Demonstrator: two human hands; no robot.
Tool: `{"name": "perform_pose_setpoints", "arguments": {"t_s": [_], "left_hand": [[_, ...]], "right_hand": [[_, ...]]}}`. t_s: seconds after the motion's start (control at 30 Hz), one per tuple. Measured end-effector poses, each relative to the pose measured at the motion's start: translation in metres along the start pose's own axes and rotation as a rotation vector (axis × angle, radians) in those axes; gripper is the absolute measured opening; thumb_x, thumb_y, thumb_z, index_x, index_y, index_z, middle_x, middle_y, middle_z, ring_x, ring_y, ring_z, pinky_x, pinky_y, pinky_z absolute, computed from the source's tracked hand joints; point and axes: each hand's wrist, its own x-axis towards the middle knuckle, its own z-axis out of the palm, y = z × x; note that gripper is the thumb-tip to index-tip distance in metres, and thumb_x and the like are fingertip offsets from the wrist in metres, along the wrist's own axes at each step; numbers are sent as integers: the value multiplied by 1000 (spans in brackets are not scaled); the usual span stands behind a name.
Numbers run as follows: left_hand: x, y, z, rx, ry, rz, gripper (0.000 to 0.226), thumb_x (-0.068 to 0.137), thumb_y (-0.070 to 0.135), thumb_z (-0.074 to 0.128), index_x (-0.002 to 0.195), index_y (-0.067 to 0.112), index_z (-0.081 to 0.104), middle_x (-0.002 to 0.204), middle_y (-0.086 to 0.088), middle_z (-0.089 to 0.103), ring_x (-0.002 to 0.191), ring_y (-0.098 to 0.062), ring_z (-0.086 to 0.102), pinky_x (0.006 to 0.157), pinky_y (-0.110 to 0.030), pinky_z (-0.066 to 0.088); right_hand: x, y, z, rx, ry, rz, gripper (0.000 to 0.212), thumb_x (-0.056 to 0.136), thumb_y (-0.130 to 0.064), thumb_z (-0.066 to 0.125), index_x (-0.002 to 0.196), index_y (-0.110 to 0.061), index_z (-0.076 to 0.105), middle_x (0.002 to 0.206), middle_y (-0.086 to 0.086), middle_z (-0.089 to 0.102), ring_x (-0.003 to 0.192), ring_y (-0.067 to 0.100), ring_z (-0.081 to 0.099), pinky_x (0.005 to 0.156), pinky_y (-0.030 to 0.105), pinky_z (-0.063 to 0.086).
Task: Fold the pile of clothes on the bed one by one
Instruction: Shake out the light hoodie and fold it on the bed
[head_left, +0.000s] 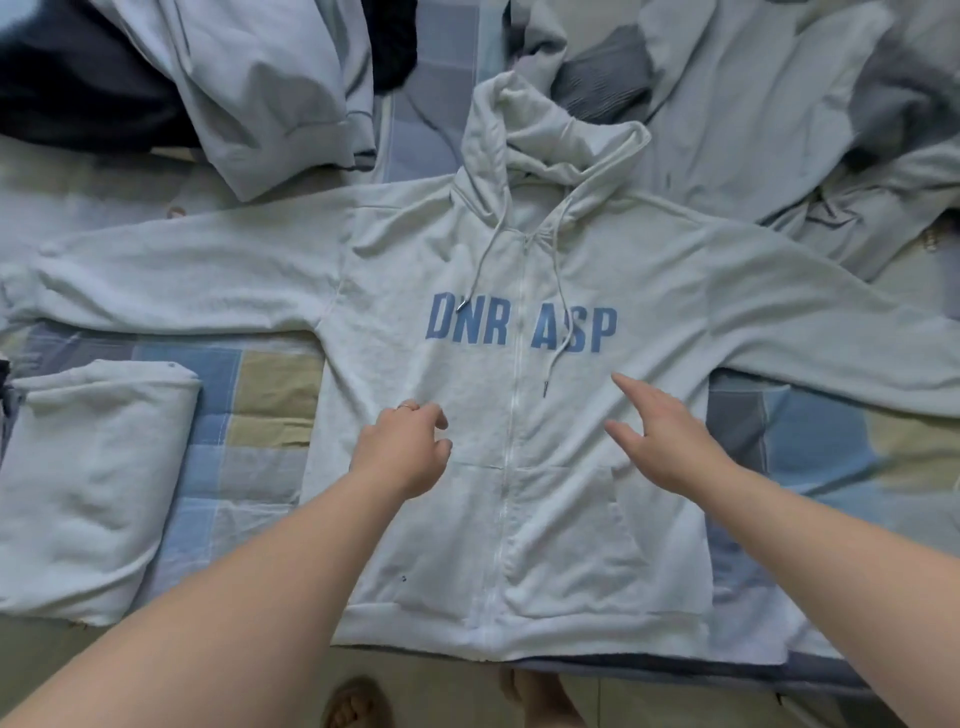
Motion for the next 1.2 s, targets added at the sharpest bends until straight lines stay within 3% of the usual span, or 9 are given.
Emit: {"name": "perform_pose_setpoints", "arguments": {"t_s": [0.17,0.43,0.57,0.73,0.83,0.97,1.03,1.13,1.2], "left_hand": [[57,27,-26,-44,44,-68,36,99,36,50,134,29,52,138,0,50,124,-23,48,97,-40,38],[207,56,-65,-229,212,40,55,98,35,57,148,23,37,153,-5,36,133,-29,41,105,-44,43],[288,67,-96,-357,409,131,75,94,40,66,155,20,27,162,-5,24,145,-29,30,115,-44,33],[357,81,-126,-559,477,171,90,93,39,68,160,22,10,166,-3,12,150,-20,23,117,-33,24],[379,85,-136,-652,457,115,94,94,43,67,161,23,5,166,-4,20,149,-25,29,117,-36,26],[391,97,-149,-890,437,-69,98,91,52,68,161,21,7,162,-8,30,146,-32,34,116,-43,30],[394,101,-160,-1048,442,-142,90,85,56,73,153,15,32,149,-10,47,136,-32,47,113,-43,38],[390,97,-172,-1181,393,-143,53,80,55,78,107,12,64,105,-2,67,102,-23,65,98,-37,51],[389,91,-178,-1138,437,-35,19,86,33,77,87,17,66,91,1,69,92,-20,67,90,-35,55]], "right_hand": [[59,13,-45,20,31,-29,63,101,-41,50,157,-33,22,162,-9,28,148,17,25,118,45,27],[209,8,-82,151,204,-28,70,97,-41,57,157,-30,23,161,-2,31,148,23,26,119,47,27],[298,-12,-111,239,421,-26,82,93,-44,63,159,-27,17,162,2,28,148,28,25,120,45,25],[374,-20,-120,518,410,22,99,88,-44,72,161,-27,6,161,6,28,145,25,32,114,37,32],[392,-16,-118,682,539,45,95,85,-44,75,157,-23,17,152,4,42,136,23,46,108,36,41],[403,-14,-128,911,649,260,78,85,-44,75,146,-12,37,135,6,52,116,24,56,92,30,44],[405,-13,-139,960,631,253,49,85,-35,74,124,-8,62,117,10,66,96,24,64,84,34,53],[399,-16,-153,995,589,176,9,86,-21,72,87,-13,68,95,12,69,90,28,69,84,42,57],[395,-15,-161,975,603,104,16,85,-7,66,75,-19,63,83,7,64,85,26,65,79,41,57]]}}
